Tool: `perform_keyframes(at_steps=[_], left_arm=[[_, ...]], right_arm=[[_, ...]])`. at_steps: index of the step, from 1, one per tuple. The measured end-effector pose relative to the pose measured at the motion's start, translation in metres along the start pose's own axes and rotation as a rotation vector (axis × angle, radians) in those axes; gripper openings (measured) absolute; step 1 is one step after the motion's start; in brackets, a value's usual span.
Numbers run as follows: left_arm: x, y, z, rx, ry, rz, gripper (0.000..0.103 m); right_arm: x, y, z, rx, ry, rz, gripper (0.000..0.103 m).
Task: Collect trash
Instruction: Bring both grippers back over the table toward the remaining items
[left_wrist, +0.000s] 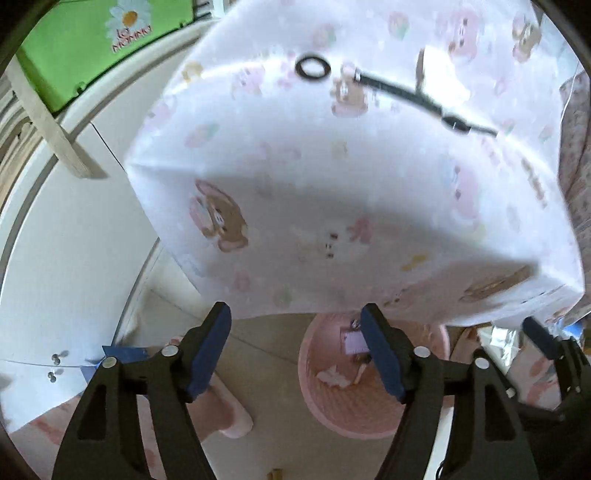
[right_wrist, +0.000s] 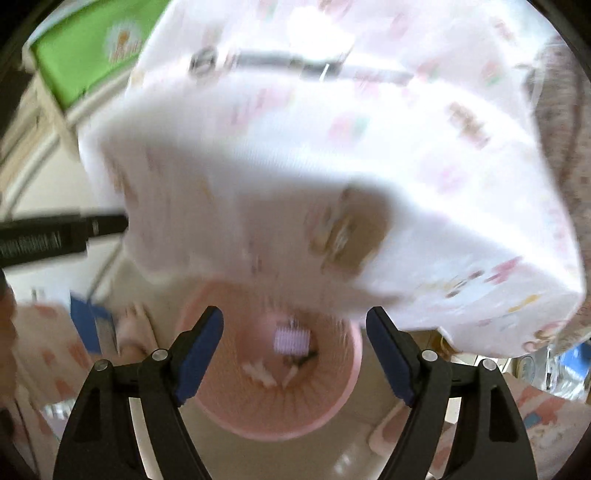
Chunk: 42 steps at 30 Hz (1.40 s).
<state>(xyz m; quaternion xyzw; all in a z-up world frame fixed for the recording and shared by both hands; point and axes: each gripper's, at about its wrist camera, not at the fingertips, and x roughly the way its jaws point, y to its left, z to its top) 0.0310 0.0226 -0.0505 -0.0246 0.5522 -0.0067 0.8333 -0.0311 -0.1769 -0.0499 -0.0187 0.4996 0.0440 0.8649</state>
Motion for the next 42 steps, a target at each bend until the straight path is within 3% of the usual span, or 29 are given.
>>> perform_keyframes(at_steps=[5,10,13,16,21,29,32,34,42], left_arm=[[-0.024,0.001,0.005,0.032,-0.067,0.032,0.075],[-0.042,-0.004,0.01,0.049,-0.143,0.053,0.091],[-0.049,-0.011,0.023,0.051,-0.149,0.067,0.092],[-0.069,-0.017,0.04,0.069,-0.209,0.053,0.094],[-0.097,-0.034,0.072,0.145,-0.302,0.091,0.102],[-0.099,-0.032,0.11,0.144,-0.321,0.071,0.102],[-0.098,-0.027,0.112,0.135,-0.343,0.062,0.102],[-0.094,-0.023,0.11,0.126,-0.345,0.048,0.102],[-0.067,-0.013,0.116,0.079,-0.316,0.014,0.102]], right_arm=[[-0.036,-0.004,0.017,0.013,-0.172,-0.05,0.086],[-0.041,-0.013,0.034,0.044,-0.206,-0.069,0.086],[-0.046,-0.026,0.041,0.079,-0.208,-0.08,0.086],[-0.071,-0.044,0.067,0.101,-0.296,-0.109,0.086],[-0.104,-0.065,0.109,0.125,-0.414,-0.152,0.091],[-0.101,-0.079,0.152,0.142,-0.409,-0.092,0.091],[-0.097,-0.081,0.15,0.147,-0.439,-0.078,0.093],[-0.093,-0.083,0.145,0.161,-0.466,-0.072,0.103],[-0.056,-0.082,0.145,0.125,-0.423,-0.116,0.103]])
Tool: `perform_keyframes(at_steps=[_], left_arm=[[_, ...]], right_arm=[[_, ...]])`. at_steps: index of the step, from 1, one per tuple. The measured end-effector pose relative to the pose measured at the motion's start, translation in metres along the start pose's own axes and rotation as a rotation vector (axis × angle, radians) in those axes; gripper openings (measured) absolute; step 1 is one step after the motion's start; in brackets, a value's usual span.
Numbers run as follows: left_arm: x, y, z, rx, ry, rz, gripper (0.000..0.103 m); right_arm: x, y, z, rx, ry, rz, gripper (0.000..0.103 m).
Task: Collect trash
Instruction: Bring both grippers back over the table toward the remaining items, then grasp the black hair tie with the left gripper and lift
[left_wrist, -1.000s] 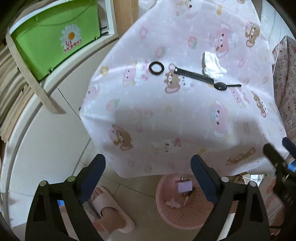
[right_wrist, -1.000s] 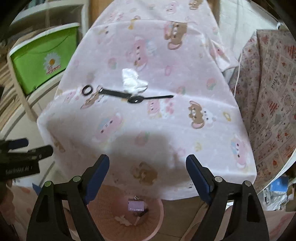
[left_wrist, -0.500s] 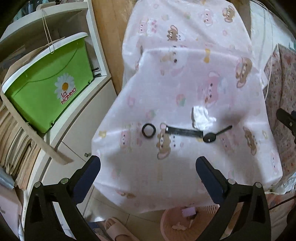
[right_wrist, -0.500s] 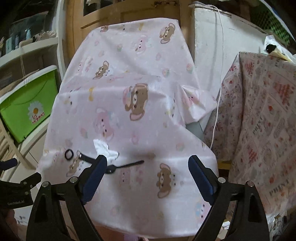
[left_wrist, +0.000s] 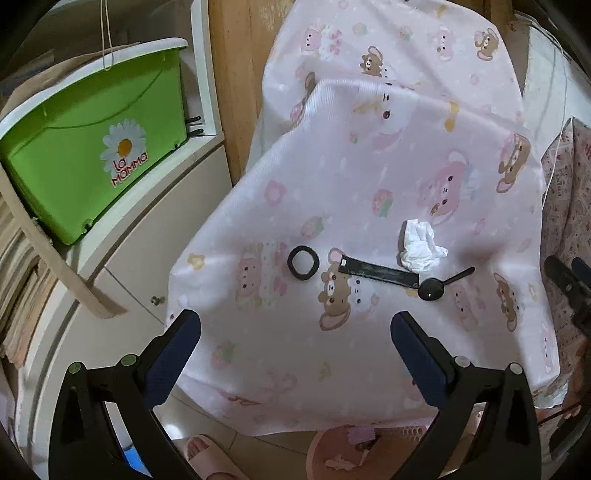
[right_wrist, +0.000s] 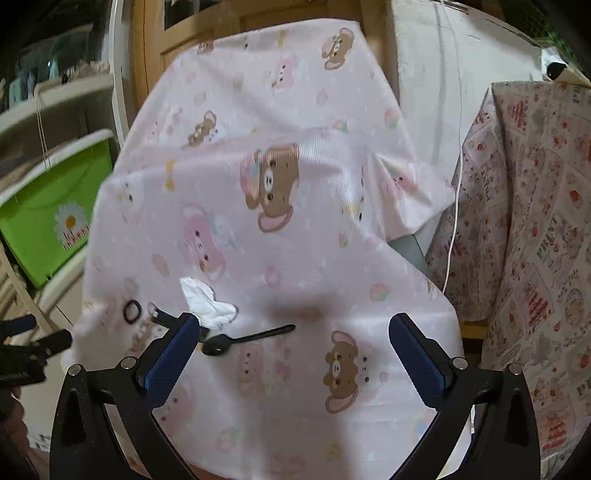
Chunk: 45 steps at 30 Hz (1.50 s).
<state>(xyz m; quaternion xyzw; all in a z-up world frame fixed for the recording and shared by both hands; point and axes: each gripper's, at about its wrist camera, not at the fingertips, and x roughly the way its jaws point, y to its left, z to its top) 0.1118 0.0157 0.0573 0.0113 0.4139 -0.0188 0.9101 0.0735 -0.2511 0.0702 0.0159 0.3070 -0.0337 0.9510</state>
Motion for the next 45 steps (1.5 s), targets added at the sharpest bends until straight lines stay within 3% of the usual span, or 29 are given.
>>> perform_keyframes(at_steps=[4,6,9,14,17,22,24,26,33,37,39,42,45], left_arm=[[0.009,0.0,0.008,0.024,-0.012,-0.071,0.102],[0.015,-0.001,0.015,0.039,-0.007,-0.033,0.102],[0.017,0.001,0.024,0.027,-0.071,0.065,0.102],[0.019,-0.003,0.033,0.084,-0.097,0.021,0.102],[0.023,-0.013,0.033,0.149,-0.046,-0.061,0.102],[0.042,-0.015,0.032,0.086,0.027,-0.145,0.102],[0.054,-0.012,0.034,0.071,0.044,-0.123,0.101],[0.069,-0.009,0.037,0.072,0.078,-0.084,0.096],[0.098,0.005,0.04,-0.042,0.171,-0.111,0.068],[0.109,0.001,0.05,-0.035,0.226,-0.108,0.067],[0.116,-0.003,0.055,-0.011,0.257,-0.065,0.067],[0.125,0.0,0.057,-0.074,0.277,-0.097,0.064],[0.132,-0.004,0.058,-0.075,0.293,-0.111,0.039]], right_arm=[[0.012,0.007,0.0,-0.053,0.009,-0.007,0.103],[0.016,0.011,0.0,-0.078,0.003,-0.019,0.103],[0.017,0.015,0.002,-0.098,-0.011,-0.001,0.103],[0.018,0.021,0.004,-0.127,-0.03,0.007,0.103],[0.022,0.02,0.006,-0.117,-0.02,0.007,0.103],[0.027,0.013,0.011,-0.086,-0.017,0.012,0.103],[0.03,0.012,0.013,-0.089,-0.014,0.001,0.103],[0.033,0.011,0.013,-0.084,-0.006,0.001,0.103],[0.044,0.012,0.011,-0.1,0.033,-0.001,0.103],[0.049,0.01,0.006,-0.112,0.044,-0.031,0.103],[0.052,0.008,0.005,-0.1,0.07,-0.033,0.103],[0.052,0.004,0.002,-0.094,0.088,-0.018,0.103],[0.053,0.004,-0.002,-0.138,0.085,-0.061,0.103]])
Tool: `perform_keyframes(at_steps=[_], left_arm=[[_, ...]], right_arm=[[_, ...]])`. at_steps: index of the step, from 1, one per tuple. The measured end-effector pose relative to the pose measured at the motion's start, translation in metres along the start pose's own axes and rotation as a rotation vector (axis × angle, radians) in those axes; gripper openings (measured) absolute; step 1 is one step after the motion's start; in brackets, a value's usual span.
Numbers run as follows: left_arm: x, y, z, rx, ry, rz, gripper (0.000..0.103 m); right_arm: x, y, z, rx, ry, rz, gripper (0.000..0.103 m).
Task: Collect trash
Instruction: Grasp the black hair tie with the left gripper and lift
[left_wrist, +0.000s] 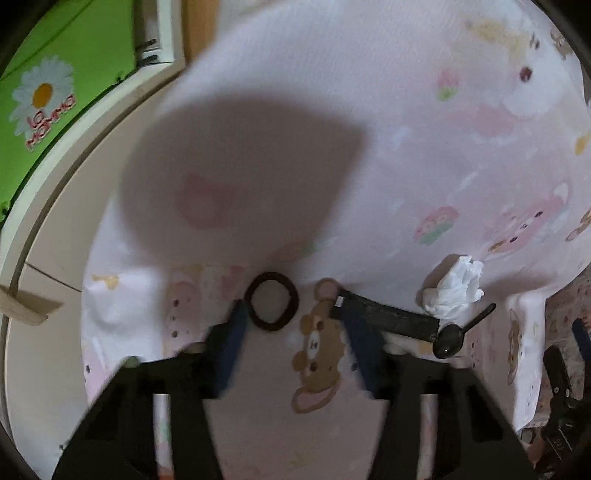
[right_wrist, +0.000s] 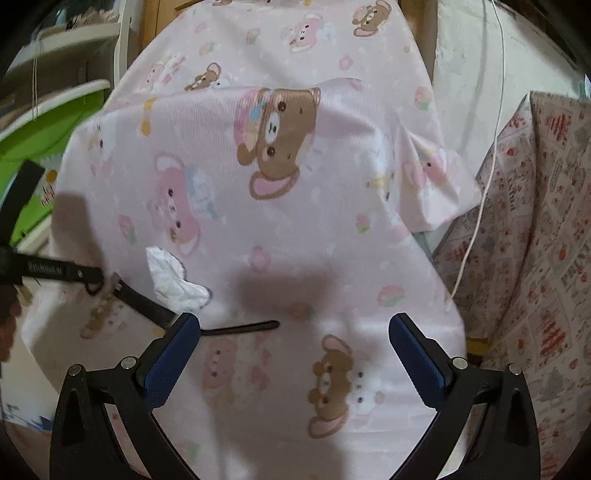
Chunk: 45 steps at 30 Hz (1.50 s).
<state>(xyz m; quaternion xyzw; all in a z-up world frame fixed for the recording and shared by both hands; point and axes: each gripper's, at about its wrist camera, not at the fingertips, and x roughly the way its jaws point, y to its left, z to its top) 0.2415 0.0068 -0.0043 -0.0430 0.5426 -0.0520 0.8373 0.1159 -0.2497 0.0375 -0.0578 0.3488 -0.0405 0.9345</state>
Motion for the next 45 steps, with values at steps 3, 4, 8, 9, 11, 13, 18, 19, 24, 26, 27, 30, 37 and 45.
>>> perform_keyframes(at_steps=[3,4,8,9,11,13,18,19,24,26,27,30,37,45], left_arm=[[0.003,-0.005,0.0,0.016,-0.02,0.059,0.039],[0.005,-0.005,0.0,0.015,-0.016,0.074,0.039],[0.016,-0.002,-0.001,0.019,-0.009,0.166,0.043],[0.019,-0.001,-0.002,0.022,-0.013,0.19,0.05],[0.021,0.001,-0.002,0.019,-0.023,0.196,0.062],[0.02,0.003,-0.002,0.001,-0.03,0.16,0.065],[0.027,0.0,-0.003,0.043,-0.022,0.211,0.064],[0.029,0.0,-0.004,0.039,-0.013,0.203,0.06],[0.022,0.001,-0.007,0.03,-0.012,0.158,0.006],[0.015,0.0,-0.01,0.033,-0.018,0.13,0.006],[0.01,0.0,-0.012,0.035,-0.021,0.106,0.006],[-0.008,0.001,-0.018,0.04,-0.057,0.084,0.006],[-0.064,0.011,-0.042,0.0,-0.174,0.053,0.006],[-0.081,0.038,-0.03,-0.056,-0.245,0.095,0.006]], right_arm=[[0.003,-0.001,0.0,-0.005,0.006,-0.013,0.103],[0.003,-0.002,0.0,-0.002,0.008,-0.011,0.103],[0.004,-0.004,0.002,0.005,0.019,0.013,0.103],[0.003,-0.003,0.002,0.001,0.015,0.01,0.103],[0.001,-0.002,0.002,-0.013,0.005,0.001,0.103],[0.0,0.0,0.003,-0.027,-0.001,-0.004,0.103],[0.0,0.0,0.001,-0.034,0.0,-0.013,0.103],[0.0,-0.001,0.001,-0.033,0.001,-0.016,0.103],[0.0,-0.002,0.001,-0.029,-0.001,-0.023,0.103],[0.001,-0.001,0.002,-0.026,-0.003,-0.023,0.103],[0.0,-0.001,0.003,-0.023,-0.005,-0.02,0.103],[-0.002,0.002,0.005,-0.015,-0.017,0.006,0.103],[-0.008,0.019,0.009,-0.013,-0.047,0.099,0.103],[0.01,0.045,0.014,0.012,0.028,0.205,0.098]])
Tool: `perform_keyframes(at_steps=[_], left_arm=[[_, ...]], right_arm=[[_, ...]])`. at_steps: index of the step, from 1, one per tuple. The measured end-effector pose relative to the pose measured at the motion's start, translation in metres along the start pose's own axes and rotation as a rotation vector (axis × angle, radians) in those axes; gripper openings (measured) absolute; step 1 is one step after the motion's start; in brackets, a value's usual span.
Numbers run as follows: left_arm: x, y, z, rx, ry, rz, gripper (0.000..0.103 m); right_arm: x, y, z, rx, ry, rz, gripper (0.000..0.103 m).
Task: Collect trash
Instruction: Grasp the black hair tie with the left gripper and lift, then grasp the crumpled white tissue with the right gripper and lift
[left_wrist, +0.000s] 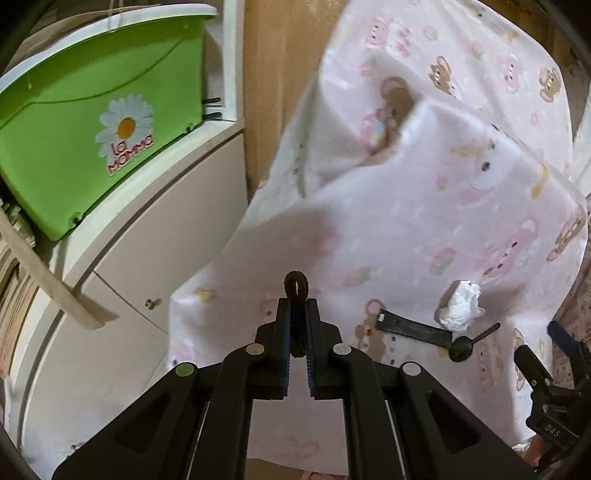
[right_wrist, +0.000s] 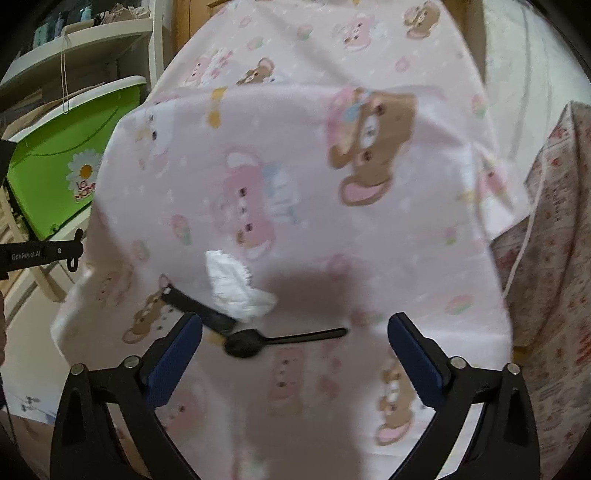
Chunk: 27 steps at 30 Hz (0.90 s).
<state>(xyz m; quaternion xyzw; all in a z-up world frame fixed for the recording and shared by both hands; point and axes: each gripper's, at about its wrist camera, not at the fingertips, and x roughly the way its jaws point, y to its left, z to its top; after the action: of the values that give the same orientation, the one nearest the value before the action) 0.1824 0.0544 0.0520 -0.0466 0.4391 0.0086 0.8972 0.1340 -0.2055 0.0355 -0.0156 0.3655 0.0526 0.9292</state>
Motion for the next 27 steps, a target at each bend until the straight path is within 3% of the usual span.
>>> perform_keyframes(at_steps=[9,18,22,24,25,27], left_arm=[[0.004,0.014,-0.005,0.034,-0.011,0.039,0.006],[0.014,0.019,-0.007,0.054,0.023,0.049,0.006],[0.009,0.021,-0.007,0.062,0.009,0.057,0.006],[0.01,0.024,-0.007,0.049,0.016,0.055,0.006],[0.012,0.025,-0.007,0.046,0.021,0.056,0.006],[0.013,0.026,-0.007,0.044,0.025,0.062,0.006]], right_arm=[[0.046,0.008,0.011,0.031,0.104,0.062,0.071],[0.078,0.018,0.011,0.043,0.142,0.044,0.051],[0.084,0.027,0.01,0.025,0.118,0.028,0.036],[0.086,0.032,0.008,0.005,0.125,0.029,0.024],[0.086,0.033,0.006,0.002,0.132,0.029,0.007],[0.08,0.036,0.003,-0.002,0.123,0.057,0.003]])
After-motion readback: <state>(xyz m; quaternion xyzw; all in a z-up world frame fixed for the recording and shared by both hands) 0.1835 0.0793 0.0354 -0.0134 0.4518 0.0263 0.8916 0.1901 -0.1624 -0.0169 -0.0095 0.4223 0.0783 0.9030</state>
